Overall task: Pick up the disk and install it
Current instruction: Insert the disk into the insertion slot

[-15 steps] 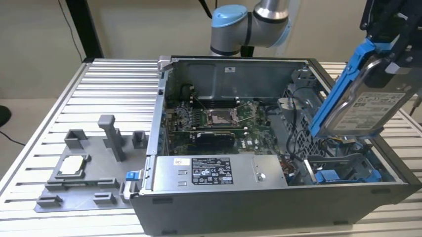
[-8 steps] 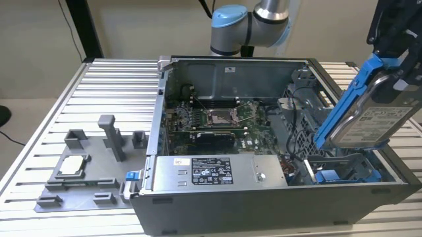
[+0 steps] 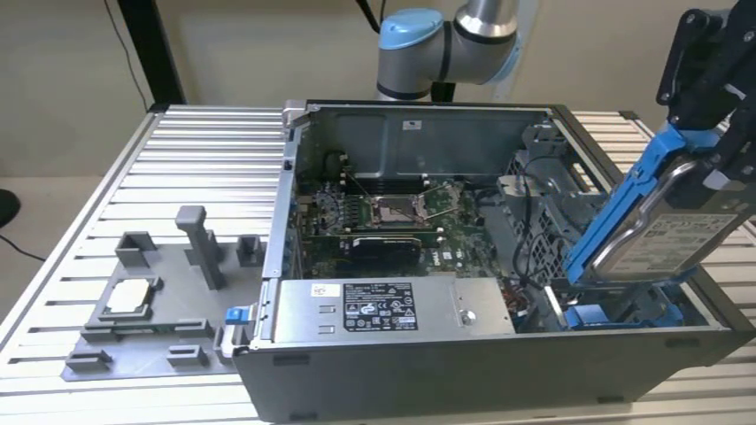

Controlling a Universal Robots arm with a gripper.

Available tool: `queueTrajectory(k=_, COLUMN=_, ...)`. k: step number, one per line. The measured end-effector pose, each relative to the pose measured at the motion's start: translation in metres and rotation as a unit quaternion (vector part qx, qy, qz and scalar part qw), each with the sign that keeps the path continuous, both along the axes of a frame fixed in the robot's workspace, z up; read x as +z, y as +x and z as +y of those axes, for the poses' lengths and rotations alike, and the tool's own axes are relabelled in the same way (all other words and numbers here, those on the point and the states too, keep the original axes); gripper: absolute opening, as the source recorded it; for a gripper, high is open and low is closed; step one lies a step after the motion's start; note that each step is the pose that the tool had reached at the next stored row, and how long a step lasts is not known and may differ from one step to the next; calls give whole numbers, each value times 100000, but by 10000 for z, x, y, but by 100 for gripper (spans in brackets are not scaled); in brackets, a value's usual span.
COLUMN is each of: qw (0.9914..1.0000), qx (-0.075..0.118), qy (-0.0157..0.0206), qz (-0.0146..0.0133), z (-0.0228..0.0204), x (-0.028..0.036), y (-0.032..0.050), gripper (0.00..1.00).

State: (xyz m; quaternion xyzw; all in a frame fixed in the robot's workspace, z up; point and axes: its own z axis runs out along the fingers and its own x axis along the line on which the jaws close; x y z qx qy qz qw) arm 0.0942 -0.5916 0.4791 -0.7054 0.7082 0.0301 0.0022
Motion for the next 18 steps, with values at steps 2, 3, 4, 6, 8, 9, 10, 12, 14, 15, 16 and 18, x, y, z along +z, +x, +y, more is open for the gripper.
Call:
queueTrajectory(k=2, qw=100000, qx=-1, qy=5, qz=-79, z=-1, x=-36, y=8, gripper=0)
queueTrajectory(k=3, qw=100000, qx=-2, qy=8, qz=-118, z=-2, x=-54, y=13, gripper=0)
queueTrajectory(k=4, qw=100000, qx=-3, qy=17, qz=-151, z=-2, x=-74, y=16, gripper=0)
queueTrajectory(k=6, qw=100000, qx=-6, qy=2, qz=-190, z=-3, x=-110, y=17, gripper=0)
queueTrajectory(k=8, qw=100000, qx=-2, qy=9, qz=-244, z=-3, x=-147, y=19, gripper=0)
queueTrajectory(k=9, qw=100000, qx=-2, qy=9, qz=-275, z=-3, x=-164, y=20, gripper=0)
queueTrajectory(k=10, qw=100000, qx=-1, qy=16, qz=-310, z=-3, x=-183, y=22, gripper=0)
queueTrajectory(k=12, qw=99999, qx=1, qy=20, qz=-382, z=-2, x=-219, y=27, gripper=0)
queueTrajectory(k=14, qw=99999, qx=1, qy=8, qz=-445, z=-2, x=-255, y=33, gripper=0)
queueTrajectory(k=15, qw=99999, qx=2, qy=10, qz=-489, z=-3, x=-272, y=36, gripper=0)
queueTrajectory(k=16, qw=99999, qx=0, qy=10, qz=-543, z=-2, x=-287, y=40, gripper=0)
queueTrajectory(k=18, qw=99998, qx=-2, qy=12, qz=-660, z=-3, x=-313, y=46, gripper=0)
